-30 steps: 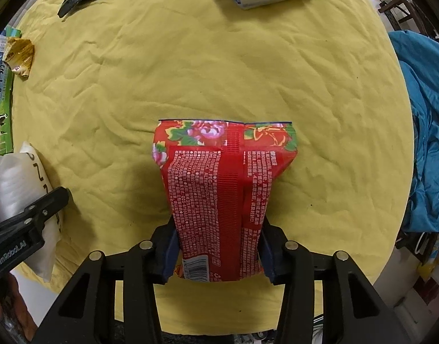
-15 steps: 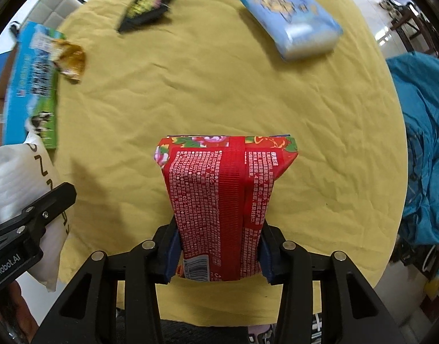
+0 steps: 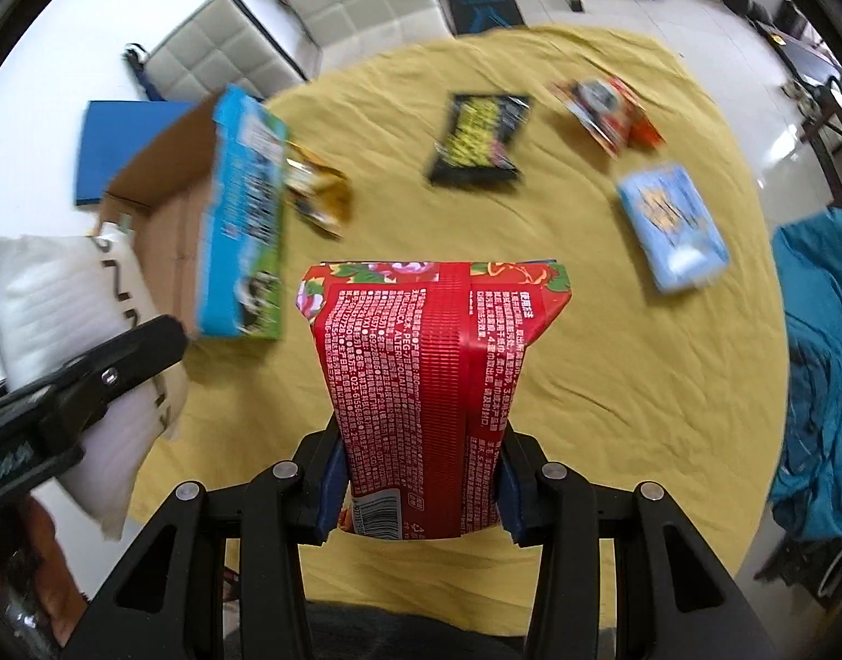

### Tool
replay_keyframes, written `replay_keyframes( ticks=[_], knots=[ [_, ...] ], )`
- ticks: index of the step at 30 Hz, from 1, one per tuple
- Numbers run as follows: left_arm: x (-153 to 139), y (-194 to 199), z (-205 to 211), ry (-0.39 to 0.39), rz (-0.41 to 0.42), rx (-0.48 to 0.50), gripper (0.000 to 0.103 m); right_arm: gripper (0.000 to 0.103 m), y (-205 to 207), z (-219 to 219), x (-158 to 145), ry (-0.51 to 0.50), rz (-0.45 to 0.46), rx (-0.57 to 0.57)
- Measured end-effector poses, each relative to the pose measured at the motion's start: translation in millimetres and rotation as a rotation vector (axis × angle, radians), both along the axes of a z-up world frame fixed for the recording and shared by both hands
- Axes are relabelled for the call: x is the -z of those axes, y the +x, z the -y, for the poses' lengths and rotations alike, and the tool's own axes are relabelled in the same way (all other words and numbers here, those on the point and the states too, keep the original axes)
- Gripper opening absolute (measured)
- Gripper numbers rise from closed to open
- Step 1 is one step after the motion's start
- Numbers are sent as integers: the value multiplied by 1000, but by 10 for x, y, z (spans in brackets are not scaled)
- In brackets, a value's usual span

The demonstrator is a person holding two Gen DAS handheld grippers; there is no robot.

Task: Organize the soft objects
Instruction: 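Carry both packs into the box and open both tools to release them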

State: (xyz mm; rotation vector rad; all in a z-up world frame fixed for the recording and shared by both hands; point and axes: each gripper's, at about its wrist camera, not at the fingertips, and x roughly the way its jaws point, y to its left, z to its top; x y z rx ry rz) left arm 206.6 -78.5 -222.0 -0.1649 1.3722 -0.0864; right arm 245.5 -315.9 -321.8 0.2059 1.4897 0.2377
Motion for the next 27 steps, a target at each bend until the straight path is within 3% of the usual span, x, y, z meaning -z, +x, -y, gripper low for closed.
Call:
replay_keyframes(
  ticks=[7, 13, 18, 21, 27],
  knots=[
    [28, 369, -819, 5, -12, -50, 72, 46, 360, -739, -293, 58, 42, -26],
    [288, 777, -1544, 38, -71, -67, 72, 46, 804, -1557, -291, 63, 56, -60],
    [727, 1129, -2058, 45, -156, -69, 72, 46, 1198, -2167, -116, 56, 49, -77],
    [1003, 1295, -2264, 10, -205, -75, 72, 46, 1442, -2490, 92, 53, 20, -77],
    [1397, 1471, -2339, -72, -255, -37, 73, 47, 1815, -2933, 513, -4, -9, -92]
  ],
)
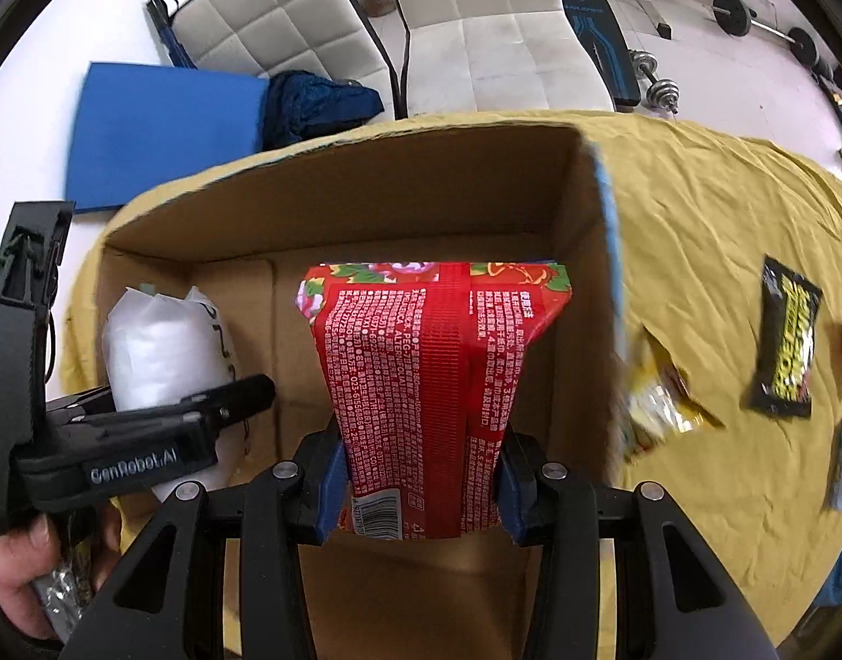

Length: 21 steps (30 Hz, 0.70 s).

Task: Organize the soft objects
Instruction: 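Carry both packs into the box and open both tools to release them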

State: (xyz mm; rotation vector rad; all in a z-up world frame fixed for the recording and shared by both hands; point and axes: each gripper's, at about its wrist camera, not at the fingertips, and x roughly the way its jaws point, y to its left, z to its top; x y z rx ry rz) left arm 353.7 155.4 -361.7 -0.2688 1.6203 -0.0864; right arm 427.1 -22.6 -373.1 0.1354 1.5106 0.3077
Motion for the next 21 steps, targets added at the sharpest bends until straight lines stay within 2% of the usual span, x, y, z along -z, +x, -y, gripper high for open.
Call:
replay_keyframes(
  ticks=[7, 13, 21],
  knots=[
    [255, 120, 99, -68, -51, 19, 72, 47, 203, -302, 324, -97, 5, -57],
    [307, 167, 31, -143, -66, -15, 73, 47, 287, -300, 441, -80, -25, -68],
    [281, 226, -37, -182, -60, -56, 73, 48, 324, -253, 450, -58, -60, -53]
  ],
)
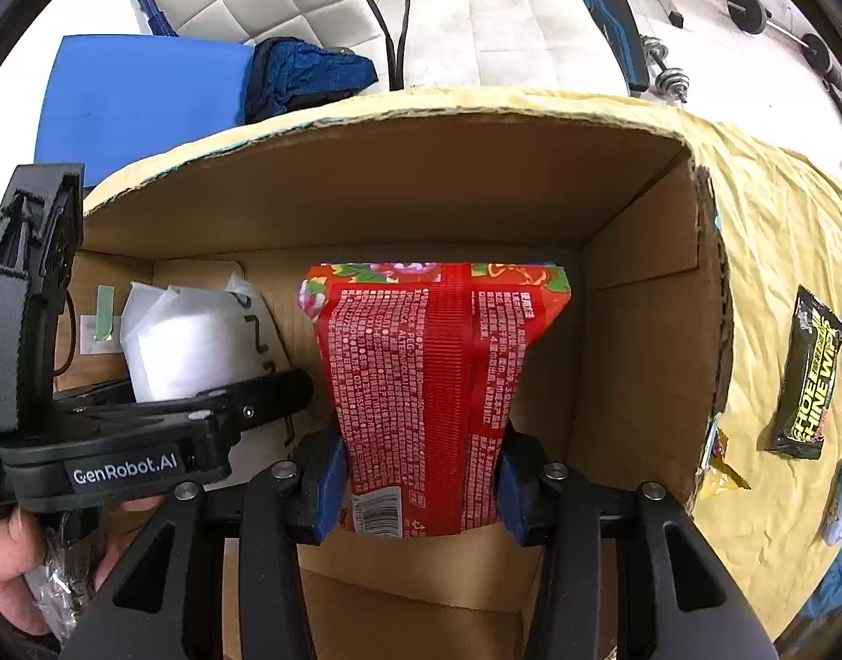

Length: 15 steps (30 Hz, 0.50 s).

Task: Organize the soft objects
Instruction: 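Carry both packs into the box and open both tools to release them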

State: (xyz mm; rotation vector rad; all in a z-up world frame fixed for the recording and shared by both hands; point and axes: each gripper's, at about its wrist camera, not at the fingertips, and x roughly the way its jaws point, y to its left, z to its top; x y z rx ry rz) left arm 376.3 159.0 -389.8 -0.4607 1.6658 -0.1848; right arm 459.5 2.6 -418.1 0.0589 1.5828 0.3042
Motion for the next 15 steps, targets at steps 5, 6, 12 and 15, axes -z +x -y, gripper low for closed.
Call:
replay_keyframes(
  ticks=[5, 6, 12, 15],
  knots=[
    [-17, 43, 105, -88, 15, 27, 74, 54, 49, 15, 42, -6, -27, -6],
    [-20, 57, 139, -74, 21, 45, 74, 55, 47, 2, 51, -18, -28, -14],
    [-10, 128, 161, -86, -12, 52, 75, 56, 47, -45, 129, -46, -35, -27],
    [-110, 202, 149, -84, -30, 51, 75, 58, 54, -38, 139, -48, -39, -20]
  ],
)
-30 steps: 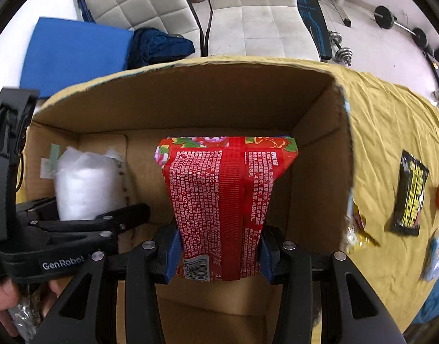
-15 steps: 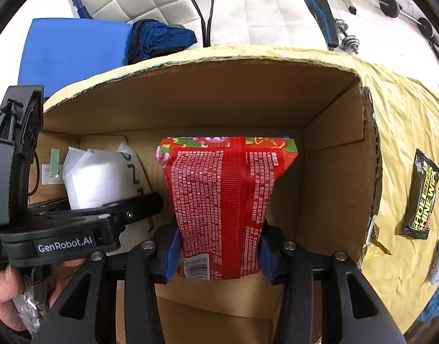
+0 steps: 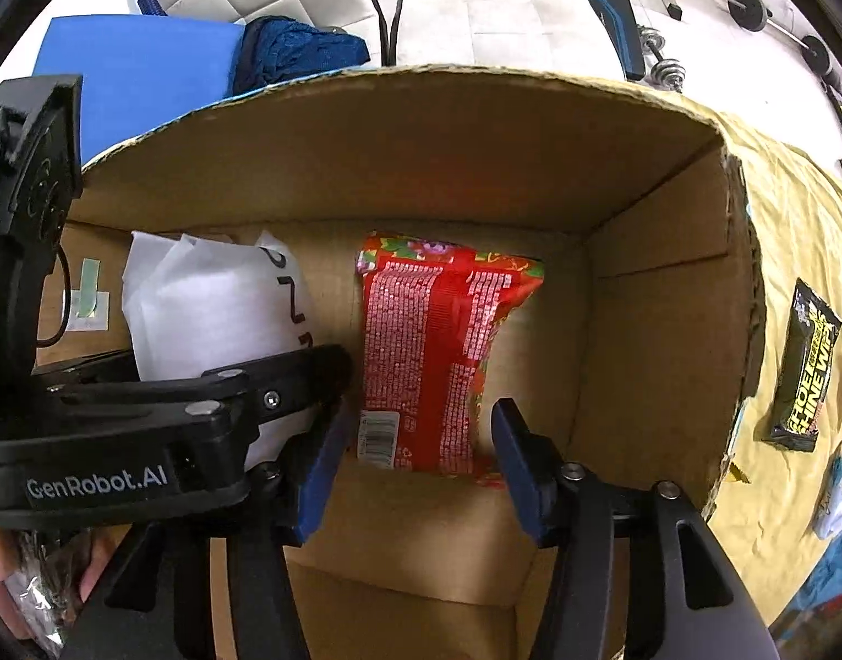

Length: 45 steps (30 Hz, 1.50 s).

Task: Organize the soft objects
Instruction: 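Carry both packs into the box and open both tools to release them, then lift both tools out of the box toward the remaining packs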

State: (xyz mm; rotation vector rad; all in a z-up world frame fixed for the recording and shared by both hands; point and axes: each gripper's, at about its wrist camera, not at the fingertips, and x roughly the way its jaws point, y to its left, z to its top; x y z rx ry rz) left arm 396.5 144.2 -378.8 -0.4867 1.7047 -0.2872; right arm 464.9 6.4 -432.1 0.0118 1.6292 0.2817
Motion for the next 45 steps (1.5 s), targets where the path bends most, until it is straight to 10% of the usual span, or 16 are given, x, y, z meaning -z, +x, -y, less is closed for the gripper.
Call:
replay_keyframes(
  ticks=[6, 17, 45],
  knots=[
    [-316, 147, -87, 51, 55, 5, 75, 86, -57, -2, -126, 7, 9, 11],
    [-456, -322, -277, 233, 226, -27, 100, 101, -376, 176, -465, -75, 118, 30],
    [-2054, -1715, -191, 369, 561, -77, 102, 103, -1738, 541, -1827, -5, 363, 86]
  ],
)
